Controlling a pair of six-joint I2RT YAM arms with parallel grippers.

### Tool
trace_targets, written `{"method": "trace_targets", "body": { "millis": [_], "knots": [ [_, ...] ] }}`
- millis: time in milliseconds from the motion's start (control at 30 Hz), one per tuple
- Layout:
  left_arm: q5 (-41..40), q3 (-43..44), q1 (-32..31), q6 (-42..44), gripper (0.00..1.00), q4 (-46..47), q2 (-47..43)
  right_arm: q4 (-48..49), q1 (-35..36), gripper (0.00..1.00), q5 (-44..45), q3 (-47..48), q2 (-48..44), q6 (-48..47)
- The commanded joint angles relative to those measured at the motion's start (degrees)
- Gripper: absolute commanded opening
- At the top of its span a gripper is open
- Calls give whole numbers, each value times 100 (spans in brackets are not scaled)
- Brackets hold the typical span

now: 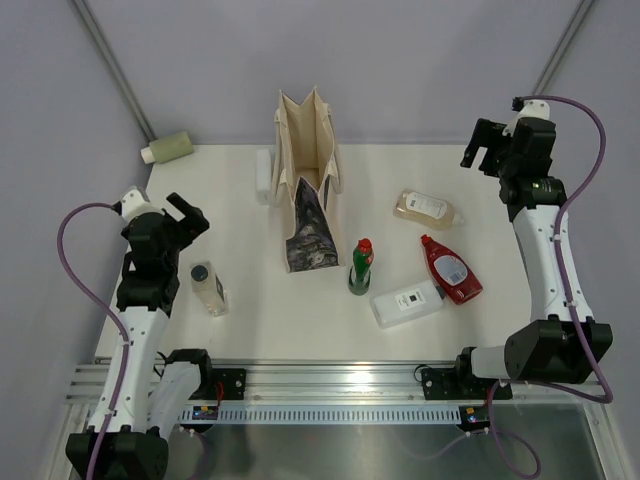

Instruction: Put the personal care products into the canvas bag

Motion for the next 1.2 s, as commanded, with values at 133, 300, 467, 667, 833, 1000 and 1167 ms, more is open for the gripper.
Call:
{"method": "trace_targets", "body": {
  "millis": [133,300,467,667,833,1000,1167],
  "knots": [
    [743,525,239,-1748,99,128,538,-1475,158,99,-3835,265,48,-3270],
    [1677,376,775,-3651,99,1312,1539,-2190,616,99,-4571,495,268,-4388],
    [1661,514,810,-5018,99,2781,2664,-2111,616,99,-5177,539,549,-4071],
    [764,1446,933,-5450,99,3529,4176,-2146,608,100,-5327,618,778,-3929],
    [544,2317,1267,-5705,98,3566,5626,-2058,529,100,-5433,583,866,-3762],
    [465,3423,1408,-5776,96,3259,6804,-2031,441,100,-5495,565,971,-3665],
    [306,4944,1461,-5748,96,2776,7980,-2128,441,100,-5530,671,1121,-3665]
  ]
}}
